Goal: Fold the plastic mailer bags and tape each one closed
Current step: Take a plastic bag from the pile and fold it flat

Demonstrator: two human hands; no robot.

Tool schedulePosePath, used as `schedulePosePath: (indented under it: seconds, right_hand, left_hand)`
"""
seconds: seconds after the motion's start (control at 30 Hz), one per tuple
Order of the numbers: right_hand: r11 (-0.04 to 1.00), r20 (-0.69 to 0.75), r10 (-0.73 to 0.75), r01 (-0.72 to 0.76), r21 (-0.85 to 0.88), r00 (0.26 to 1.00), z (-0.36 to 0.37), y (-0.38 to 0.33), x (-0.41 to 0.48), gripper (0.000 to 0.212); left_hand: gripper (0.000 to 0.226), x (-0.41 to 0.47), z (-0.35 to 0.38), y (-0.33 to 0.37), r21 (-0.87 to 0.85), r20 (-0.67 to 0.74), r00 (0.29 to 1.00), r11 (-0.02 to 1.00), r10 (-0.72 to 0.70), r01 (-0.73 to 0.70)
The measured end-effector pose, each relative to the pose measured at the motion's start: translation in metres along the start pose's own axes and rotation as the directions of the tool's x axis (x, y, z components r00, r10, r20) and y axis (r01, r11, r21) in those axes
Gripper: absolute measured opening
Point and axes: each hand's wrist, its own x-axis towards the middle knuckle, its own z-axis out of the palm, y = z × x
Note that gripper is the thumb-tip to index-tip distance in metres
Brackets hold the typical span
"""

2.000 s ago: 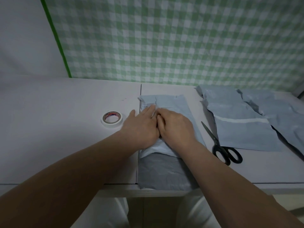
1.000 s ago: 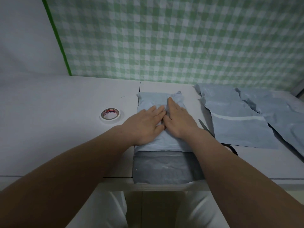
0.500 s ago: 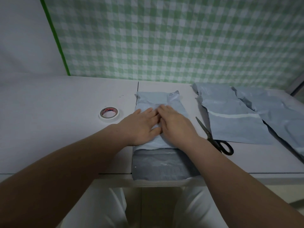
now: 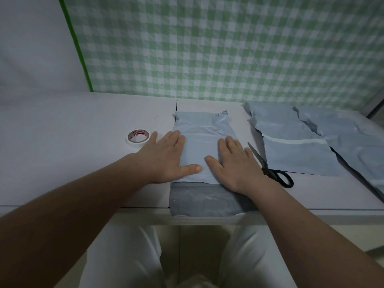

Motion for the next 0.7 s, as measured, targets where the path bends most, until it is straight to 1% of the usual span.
schedulePosePath:
  seconds: [0.07, 0.1, 0.17, 0.23, 0.27, 0.3, 0.37, 0.43, 0.53, 0.6, 0.7]
  right_hand:
    - [1.000, -0.007, 0.027, -0.027, 0.000, 1.000, -0.001, -0.003, -0.006, 0.070]
    - [0.999, -0.018, 0.041, -0.041, -0.007, 0.999, -0.002, -0.005, -0.008, 0.067]
    - [0.999, -0.077, 0.045, -0.047, -0.023, 0.996, -0.007, -0.011, -0.009, 0.056]
    - [1.000, -0.130, -0.018, 0.017, -0.006, 0.991, -0.012, -0.016, -0.007, 0.041]
    - [0.997, -0.133, -0.070, 0.072, 0.011, 0.989, -0.012, -0.018, -0.005, 0.039]
    - [0.992, -0.118, -0.117, 0.121, 0.029, 0.986, -0.012, -0.019, -0.004, 0.042]
    - [0.985, -0.053, -0.162, 0.165, 0.058, 0.985, -0.010, -0.017, -0.003, 0.049]
    - [0.983, -0.013, -0.170, 0.170, 0.068, 0.985, -0.010, -0.013, -0.005, 0.051]
    - [0.979, -0.037, -0.195, 0.196, 0.045, 0.980, -0.012, -0.010, -0.014, 0.049]
    - [0.977, -0.033, -0.202, 0.203, 0.060, 0.979, -0.013, -0.010, -0.023, 0.049]
    - [0.966, -0.048, -0.235, 0.239, 0.101, 0.971, -0.013, -0.009, -0.036, 0.048]
  left_hand:
    - [0.118, -0.002, -0.003, 0.000, 0.061, 0.014, 0.999, 0.998, -0.037, 0.036]
    - [0.113, -0.002, -0.005, 0.002, 0.096, -0.004, 0.998, 0.994, -0.057, 0.057]
    - [0.091, 0.003, -0.009, 0.007, 0.134, -0.094, 0.994, 0.989, -0.050, 0.063]
    - [0.068, 0.007, -0.011, 0.017, 0.088, -0.193, 0.980, 0.996, 0.042, -0.025]
    - [0.062, 0.008, -0.011, 0.022, 0.029, -0.202, 0.974, 0.995, 0.100, -0.096]
    - [0.059, 0.008, -0.010, 0.026, -0.047, -0.172, 0.975, 0.987, 0.144, -0.154]
    - [0.059, 0.006, -0.005, 0.028, -0.139, -0.087, 0.977, 0.969, 0.192, -0.203]
    - [0.064, 0.005, 0.002, 0.024, -0.110, -0.070, 0.978, 0.973, 0.196, -0.203]
    - [0.068, 0.002, 0.009, 0.018, -0.083, -0.070, 0.978, 0.976, 0.195, -0.201]
    - [0.069, -0.003, 0.012, 0.017, -0.098, -0.080, 0.970, 0.967, 0.229, -0.236]
    - [0.069, -0.017, 0.017, 0.013, -0.189, -0.137, 0.950, 0.934, 0.280, -0.303]
